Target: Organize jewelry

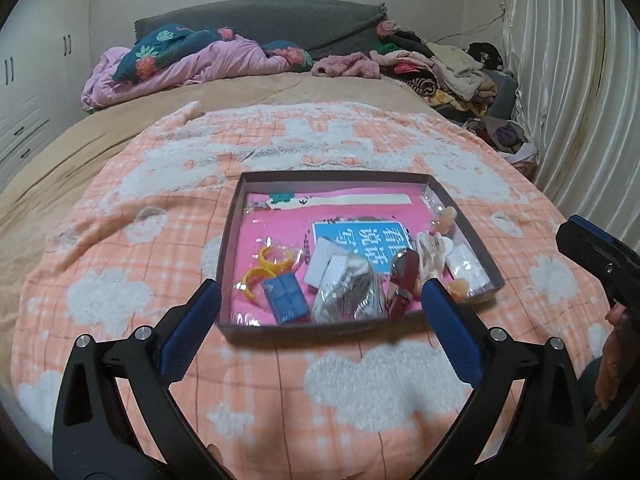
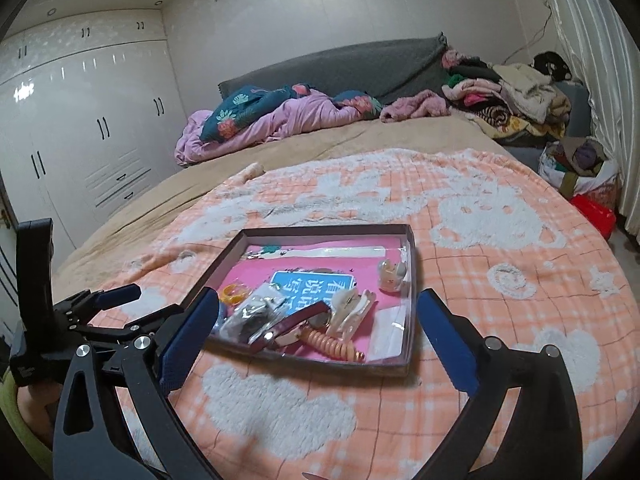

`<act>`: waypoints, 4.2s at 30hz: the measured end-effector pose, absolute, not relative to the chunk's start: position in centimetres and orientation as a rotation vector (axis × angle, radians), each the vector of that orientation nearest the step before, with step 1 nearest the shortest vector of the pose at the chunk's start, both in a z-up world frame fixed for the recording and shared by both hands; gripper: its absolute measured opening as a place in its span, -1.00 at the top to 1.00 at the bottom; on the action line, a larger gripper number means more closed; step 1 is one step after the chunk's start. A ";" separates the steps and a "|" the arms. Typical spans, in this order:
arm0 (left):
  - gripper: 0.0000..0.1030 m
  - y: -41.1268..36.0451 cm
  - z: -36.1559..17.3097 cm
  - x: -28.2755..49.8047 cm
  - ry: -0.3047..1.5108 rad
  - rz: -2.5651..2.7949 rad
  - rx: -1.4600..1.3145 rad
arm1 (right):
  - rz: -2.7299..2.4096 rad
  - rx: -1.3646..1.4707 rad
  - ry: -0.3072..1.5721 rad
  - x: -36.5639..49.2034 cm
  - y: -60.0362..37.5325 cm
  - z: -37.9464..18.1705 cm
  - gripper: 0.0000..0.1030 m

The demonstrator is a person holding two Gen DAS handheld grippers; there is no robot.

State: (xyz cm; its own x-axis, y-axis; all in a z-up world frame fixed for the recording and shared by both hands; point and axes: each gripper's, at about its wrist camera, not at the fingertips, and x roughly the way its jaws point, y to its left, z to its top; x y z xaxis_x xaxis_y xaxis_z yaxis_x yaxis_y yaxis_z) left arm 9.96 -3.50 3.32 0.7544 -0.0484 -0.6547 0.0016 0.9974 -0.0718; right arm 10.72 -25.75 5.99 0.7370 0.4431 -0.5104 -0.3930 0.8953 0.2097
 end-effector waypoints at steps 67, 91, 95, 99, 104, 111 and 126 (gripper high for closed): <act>-0.82 -1.2 1.7 1.2 0.722 0.020 -0.079 | 0.459 0.016 0.682 3.6 -24.7 3.2 -0.92; -0.82 -1.5 1.6 1.4 0.730 0.029 -0.076 | 0.461 0.014 0.688 3.8 -24.5 3.2 -0.92; -0.82 -1.6 1.6 1.4 0.730 0.027 -0.076 | 0.462 0.014 0.688 3.7 -24.5 3.2 -0.92; -0.82 -1.6 1.6 1.5 0.730 0.029 -0.074 | 0.462 0.012 0.687 3.7 -24.5 3.2 -0.92; -0.82 -1.6 1.6 1.5 0.729 0.028 -0.073 | 0.460 0.012 0.688 3.7 -24.4 3.2 -0.92; -0.82 -1.4 1.6 1.5 0.730 0.027 -0.074 | 0.461 0.012 0.688 3.7 -24.5 3.2 -0.92; -0.82 -1.0 0.2 2.0 0.765 0.019 -0.087 | 0.399 0.028 0.730 5.0 -25.5 1.6 -0.92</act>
